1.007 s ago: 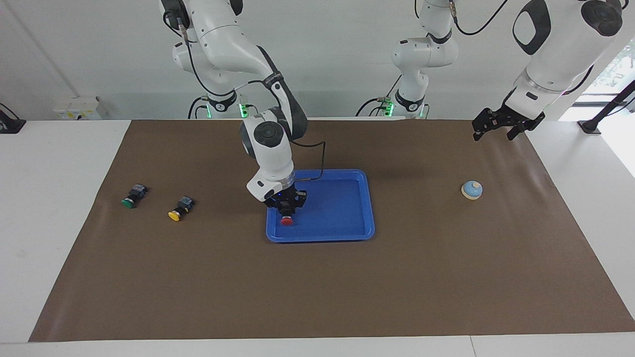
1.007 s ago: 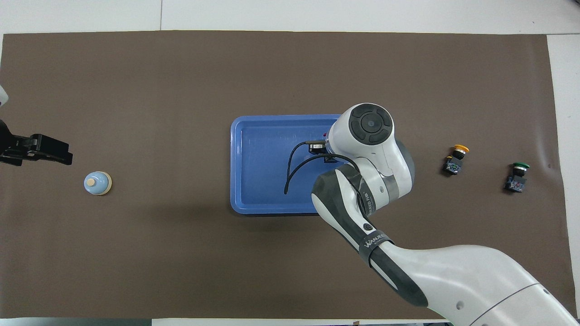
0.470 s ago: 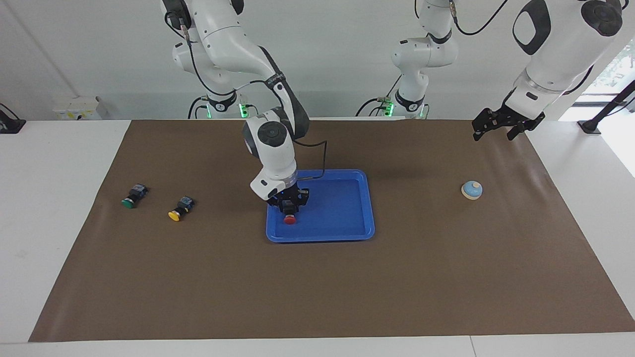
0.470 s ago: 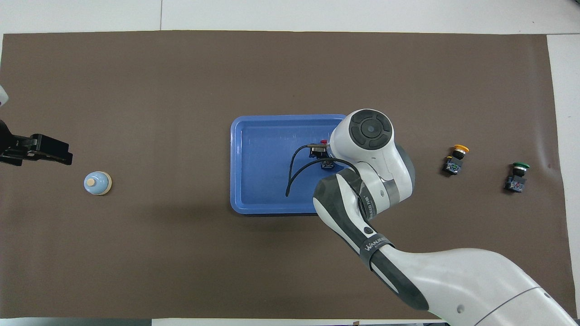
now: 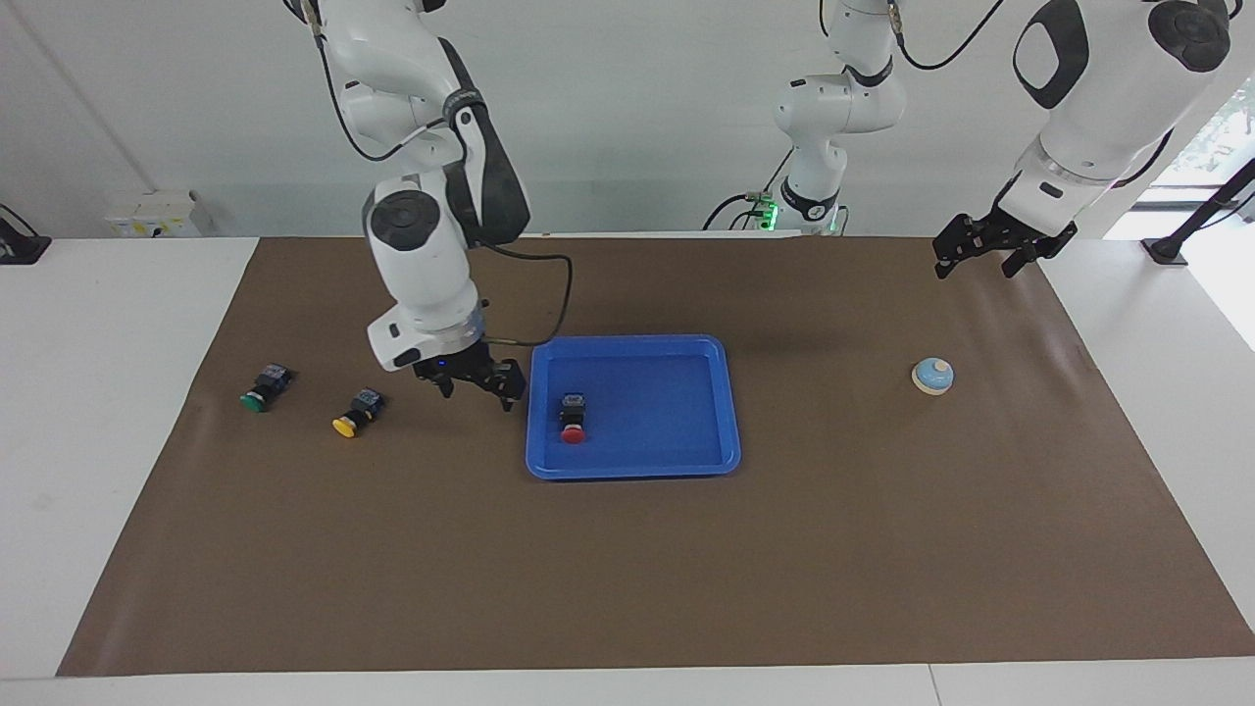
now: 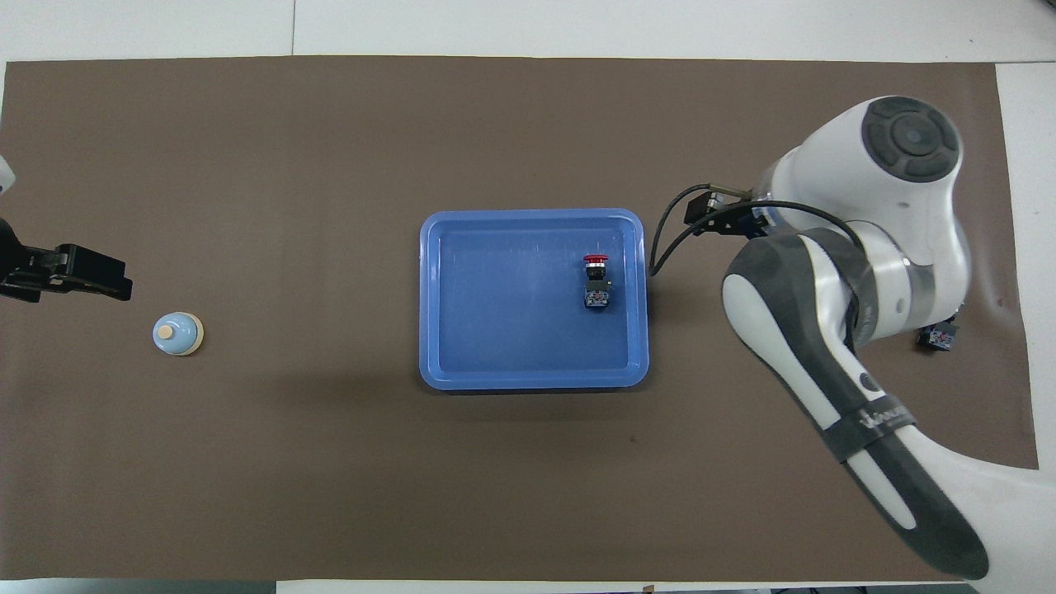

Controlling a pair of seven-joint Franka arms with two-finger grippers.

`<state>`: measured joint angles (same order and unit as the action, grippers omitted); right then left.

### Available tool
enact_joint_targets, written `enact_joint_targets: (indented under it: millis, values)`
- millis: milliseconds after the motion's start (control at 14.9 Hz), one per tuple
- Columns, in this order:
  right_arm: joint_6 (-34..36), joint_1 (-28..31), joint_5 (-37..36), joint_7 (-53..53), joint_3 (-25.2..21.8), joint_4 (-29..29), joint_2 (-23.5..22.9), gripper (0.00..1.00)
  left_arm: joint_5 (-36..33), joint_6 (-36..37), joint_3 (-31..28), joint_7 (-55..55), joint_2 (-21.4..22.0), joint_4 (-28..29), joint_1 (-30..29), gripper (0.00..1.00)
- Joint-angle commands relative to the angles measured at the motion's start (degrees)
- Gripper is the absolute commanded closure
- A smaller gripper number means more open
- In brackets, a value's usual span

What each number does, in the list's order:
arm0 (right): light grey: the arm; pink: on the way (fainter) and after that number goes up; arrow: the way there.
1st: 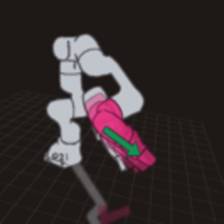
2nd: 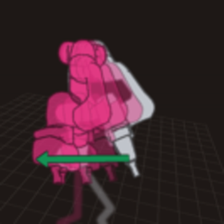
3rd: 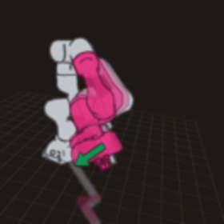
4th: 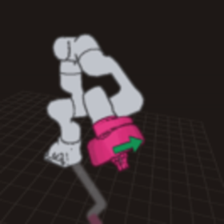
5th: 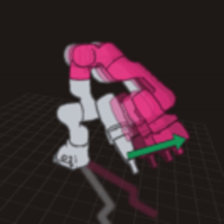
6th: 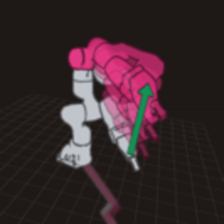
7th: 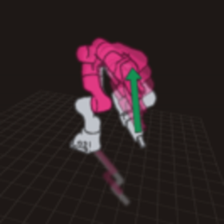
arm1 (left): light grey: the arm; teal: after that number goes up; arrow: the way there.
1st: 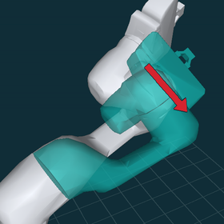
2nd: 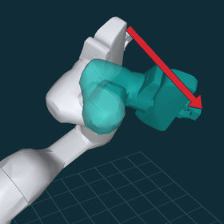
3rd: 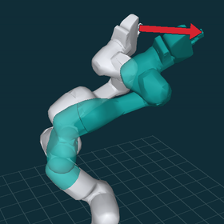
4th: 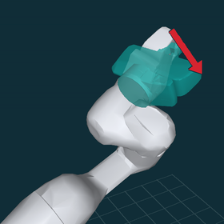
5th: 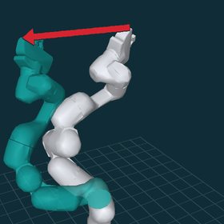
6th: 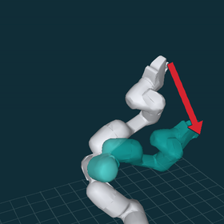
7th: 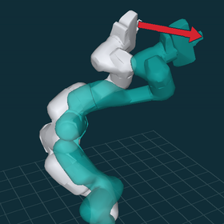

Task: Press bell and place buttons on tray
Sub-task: 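Move the right gripper to the yellow button and grasp it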

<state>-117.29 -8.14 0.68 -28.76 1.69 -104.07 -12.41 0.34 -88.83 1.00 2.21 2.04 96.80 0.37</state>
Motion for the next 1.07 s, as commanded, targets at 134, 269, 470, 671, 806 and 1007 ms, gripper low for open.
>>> enact_joint_targets:
  millis: [134,269,470,671,806,1007]
  values:
    - [-1.18,11.46,-1.21,10.45,0.77,-6.74,2.04,0.0,-0.87,0.94,-0.04,-0.62,0.77,0.23,0.07,0.0]
    - [-6.95,14.55,-1.38,14.07,0.77,-12.27,3.53,0.0,-0.87,0.94,-0.04,-0.63,0.77,0.23,0.07,0.0]
    - [-17.24,17.11,-1.38,16.54,0.86,-20.89,5.64,0.0,-0.87,1.03,-0.04,-0.63,0.77,0.23,0.07,0.0]
    - [-20.08,17.11,-1.38,15.93,0.86,-23.37,5.65,0.0,-0.87,0.94,-0.04,-0.71,0.77,0.23,0.07,0.0]
    - [-23.05,17.11,-1.38,15.58,0.86,-27.04,6.61,0.0,-0.87,0.94,-0.04,-0.71,0.77,0.23,0.07,0.0]
    - [-31.14,17.11,-1.38,15.84,0.86,-33.65,7.84,0.0,-0.87,0.94,-0.04,-0.71,0.77,0.23,0.07,0.0]
